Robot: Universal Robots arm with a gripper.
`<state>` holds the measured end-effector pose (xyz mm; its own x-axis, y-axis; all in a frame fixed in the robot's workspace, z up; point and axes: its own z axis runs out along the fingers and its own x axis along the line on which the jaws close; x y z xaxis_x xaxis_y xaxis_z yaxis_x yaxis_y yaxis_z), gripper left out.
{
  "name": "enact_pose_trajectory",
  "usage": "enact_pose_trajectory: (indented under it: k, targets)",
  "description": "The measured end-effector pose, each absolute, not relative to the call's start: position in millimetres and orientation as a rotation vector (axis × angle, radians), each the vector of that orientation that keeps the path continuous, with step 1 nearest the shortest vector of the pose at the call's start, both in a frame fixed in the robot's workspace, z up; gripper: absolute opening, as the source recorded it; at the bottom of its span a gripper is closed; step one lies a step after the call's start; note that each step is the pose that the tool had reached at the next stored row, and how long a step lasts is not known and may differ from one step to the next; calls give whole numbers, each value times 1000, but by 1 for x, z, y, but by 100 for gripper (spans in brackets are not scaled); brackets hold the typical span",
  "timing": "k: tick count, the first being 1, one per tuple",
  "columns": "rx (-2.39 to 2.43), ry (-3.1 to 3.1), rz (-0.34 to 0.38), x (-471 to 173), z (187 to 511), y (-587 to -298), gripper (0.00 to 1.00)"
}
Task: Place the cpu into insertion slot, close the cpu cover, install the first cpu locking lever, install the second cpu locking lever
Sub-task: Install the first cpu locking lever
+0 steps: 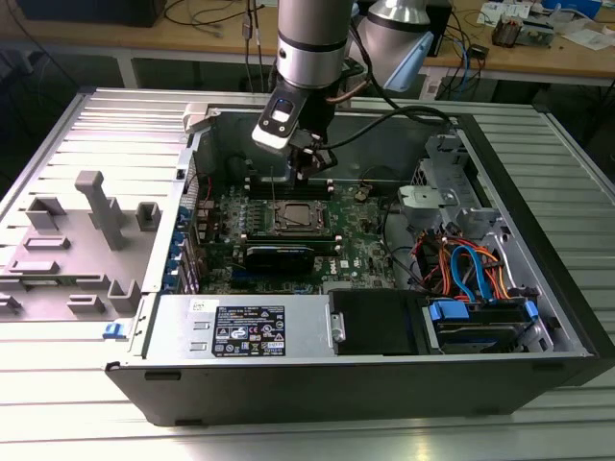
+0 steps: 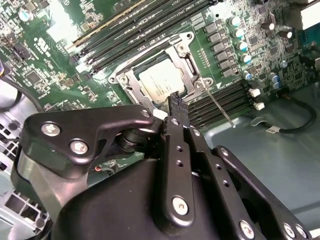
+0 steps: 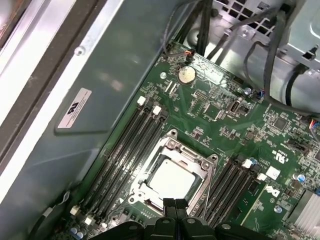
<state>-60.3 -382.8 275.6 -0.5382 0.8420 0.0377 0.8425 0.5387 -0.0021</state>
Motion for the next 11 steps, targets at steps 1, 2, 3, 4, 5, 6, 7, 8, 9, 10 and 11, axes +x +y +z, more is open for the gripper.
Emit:
enact_pose_trajectory:
  k: [1,2,3,4,5,6,7,8,9,10,11]
  targets:
    - [-1478,-2733,-25,-60,276,-383,11]
    - [-1466,-2740,-25,-60,276,-383,11]
    - [-1452,-2747,-24,-60,276,-383,11]
    - [-1444,-2751,-24,-60,276,-383,11]
    - [-1437,-2755,-24,-60,276,-383,11]
    - [-1427,-2760,-24,-60,276,-383,11]
    - [-1420,-2763,-24,-60,276,-383,11]
    - [-1412,-2768,-24,-60,276,-383,11]
    - [-1398,-2775,-23,-60,276,-383,11]
    - [-1379,-2784,-23,-60,276,-383,11]
    - [-1368,-2789,-23,-60,276,-383,11]
